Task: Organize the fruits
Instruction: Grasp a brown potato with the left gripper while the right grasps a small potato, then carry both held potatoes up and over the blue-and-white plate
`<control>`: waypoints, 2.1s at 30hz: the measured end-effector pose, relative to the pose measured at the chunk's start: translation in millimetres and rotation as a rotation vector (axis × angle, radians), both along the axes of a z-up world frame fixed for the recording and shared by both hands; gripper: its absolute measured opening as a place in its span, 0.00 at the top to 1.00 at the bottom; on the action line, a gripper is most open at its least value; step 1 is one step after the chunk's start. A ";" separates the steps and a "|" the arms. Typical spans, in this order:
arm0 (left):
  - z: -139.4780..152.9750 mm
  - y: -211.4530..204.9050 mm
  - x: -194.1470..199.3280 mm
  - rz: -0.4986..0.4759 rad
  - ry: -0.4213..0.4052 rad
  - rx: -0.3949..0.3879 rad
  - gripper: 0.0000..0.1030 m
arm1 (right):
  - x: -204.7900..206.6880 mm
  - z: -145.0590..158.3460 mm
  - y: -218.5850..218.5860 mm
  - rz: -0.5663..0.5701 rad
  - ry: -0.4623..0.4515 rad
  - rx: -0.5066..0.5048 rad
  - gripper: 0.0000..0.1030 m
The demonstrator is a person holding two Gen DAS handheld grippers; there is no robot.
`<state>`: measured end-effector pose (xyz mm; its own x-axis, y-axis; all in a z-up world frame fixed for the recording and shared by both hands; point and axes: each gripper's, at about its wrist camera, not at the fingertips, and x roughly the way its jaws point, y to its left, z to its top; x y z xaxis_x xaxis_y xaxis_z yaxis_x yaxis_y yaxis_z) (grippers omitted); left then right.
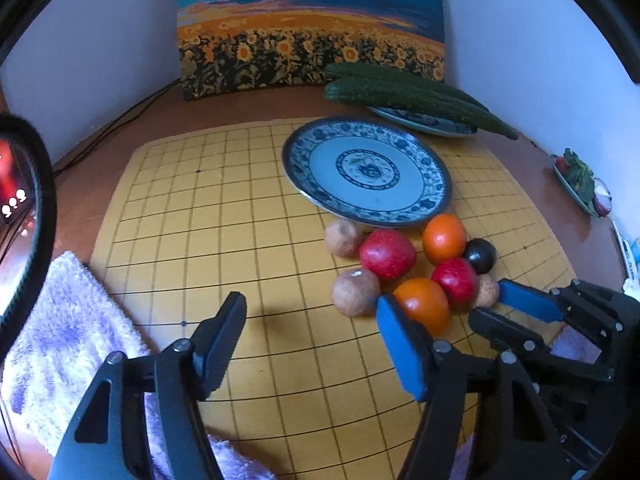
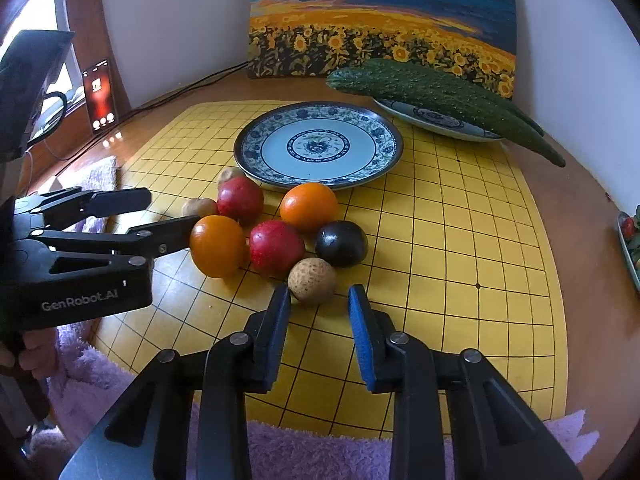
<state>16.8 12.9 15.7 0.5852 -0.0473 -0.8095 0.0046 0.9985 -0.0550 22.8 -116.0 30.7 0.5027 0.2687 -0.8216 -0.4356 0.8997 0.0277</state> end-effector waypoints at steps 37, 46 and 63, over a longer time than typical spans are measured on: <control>12.7 -10.8 -15.5 -0.035 -0.014 -0.078 0.74 | -8.5 7.9 -9.4 -0.005 -0.016 0.103 0.75; 24.7 -10.3 -20.6 -0.030 -0.033 -0.074 0.74 | -13.9 13.4 -13.1 -0.005 -0.033 0.122 0.75; 59.5 -11.5 8.2 -0.055 -0.062 -0.064 0.74 | 8.5 50.2 -8.9 0.023 -0.067 0.120 0.75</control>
